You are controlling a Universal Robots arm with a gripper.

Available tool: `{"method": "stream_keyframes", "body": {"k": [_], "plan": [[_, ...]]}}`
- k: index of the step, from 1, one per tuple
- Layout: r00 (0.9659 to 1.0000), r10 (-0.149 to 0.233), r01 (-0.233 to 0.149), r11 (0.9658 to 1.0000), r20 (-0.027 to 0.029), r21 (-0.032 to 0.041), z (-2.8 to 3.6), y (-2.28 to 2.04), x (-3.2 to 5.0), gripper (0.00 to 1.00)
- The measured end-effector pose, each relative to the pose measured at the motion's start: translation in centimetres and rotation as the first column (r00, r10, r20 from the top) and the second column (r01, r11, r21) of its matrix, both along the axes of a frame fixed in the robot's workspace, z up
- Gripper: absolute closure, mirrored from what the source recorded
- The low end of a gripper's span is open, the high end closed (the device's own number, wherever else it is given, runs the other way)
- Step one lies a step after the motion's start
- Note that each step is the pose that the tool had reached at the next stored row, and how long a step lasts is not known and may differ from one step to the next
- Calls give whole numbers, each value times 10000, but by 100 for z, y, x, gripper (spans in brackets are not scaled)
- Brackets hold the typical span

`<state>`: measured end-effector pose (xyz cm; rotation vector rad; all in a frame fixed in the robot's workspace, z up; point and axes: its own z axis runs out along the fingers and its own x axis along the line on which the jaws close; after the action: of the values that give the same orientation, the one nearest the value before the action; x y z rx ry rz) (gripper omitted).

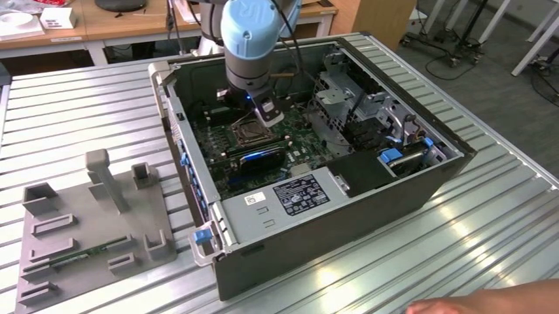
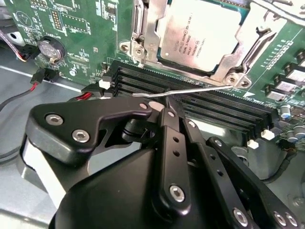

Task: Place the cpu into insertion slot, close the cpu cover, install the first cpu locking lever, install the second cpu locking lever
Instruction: 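Install the first cpu locking lever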

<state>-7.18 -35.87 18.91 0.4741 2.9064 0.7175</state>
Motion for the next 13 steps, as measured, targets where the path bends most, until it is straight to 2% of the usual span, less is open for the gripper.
{"method": "stream_keyframes", "body": {"k": [3,4,10,13], "plan": [[10000,0,0,9996,16,-291,3,2,0,89],[10000,0,1,9994,22,-355,3,4,-1,89],[10000,0,3,9989,57,-470,6,23,-17,89],[10000,2,3,9982,79,-592,6,41,-28,89]]}}
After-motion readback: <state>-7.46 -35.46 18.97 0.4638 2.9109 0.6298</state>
